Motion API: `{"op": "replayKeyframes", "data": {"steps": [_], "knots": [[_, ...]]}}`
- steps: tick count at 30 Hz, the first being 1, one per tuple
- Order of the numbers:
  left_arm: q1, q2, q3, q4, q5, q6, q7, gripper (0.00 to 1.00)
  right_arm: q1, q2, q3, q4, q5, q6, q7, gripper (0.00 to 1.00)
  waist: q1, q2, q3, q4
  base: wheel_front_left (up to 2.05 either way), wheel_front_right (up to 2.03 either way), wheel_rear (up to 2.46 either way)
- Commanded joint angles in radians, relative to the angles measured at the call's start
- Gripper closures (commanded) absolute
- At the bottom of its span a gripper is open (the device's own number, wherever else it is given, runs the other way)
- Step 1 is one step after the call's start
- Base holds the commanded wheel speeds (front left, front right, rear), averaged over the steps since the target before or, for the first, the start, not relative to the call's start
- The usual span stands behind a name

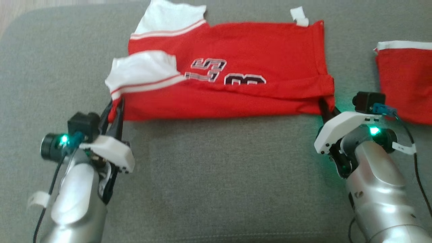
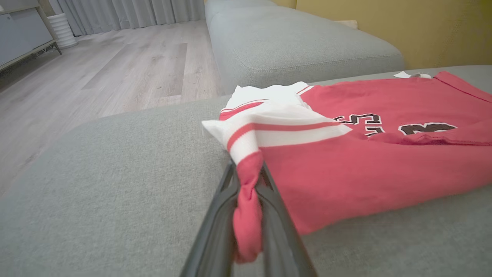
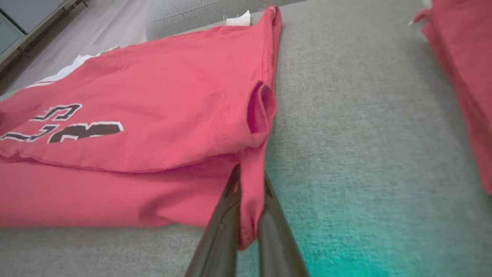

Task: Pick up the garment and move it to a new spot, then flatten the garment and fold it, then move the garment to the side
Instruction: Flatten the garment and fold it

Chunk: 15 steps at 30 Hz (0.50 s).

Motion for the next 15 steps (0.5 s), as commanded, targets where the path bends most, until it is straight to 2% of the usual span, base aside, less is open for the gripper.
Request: {"op": "replayKeyframes", "data": {"steps": [1, 9, 15], "knots": [[-0.003, 0.039, 0.038, -0.023, -0.007, 0.001, -0.012, 1.0, 0.003, 0.012, 0.011, -0.021, -0.012, -0.001, -0.019, 1.0, 0.0, -0.0001, -0.02, -0.009, 0.0, 0.0, 0.0], [0.087, 0.042, 0.052, -0.03, -0.023, 0.005, -0.012, 1.0, 0.097, 0.012, -0.034, -0.079, -0.028, -0.001, -0.006, 1.0, 0.0, -0.0001, -0.108, -0.022, 0.0, 0.0, 0.0], [0.189, 0.029, 0.039, -0.05, -0.036, 0.0, -0.012, 1.0, 0.212, 0.008, -0.063, -0.176, -0.011, -0.001, 0.088, 1.0, 0.0, -0.0001, -0.164, -0.023, 0.0, 0.0, 0.0]]}}
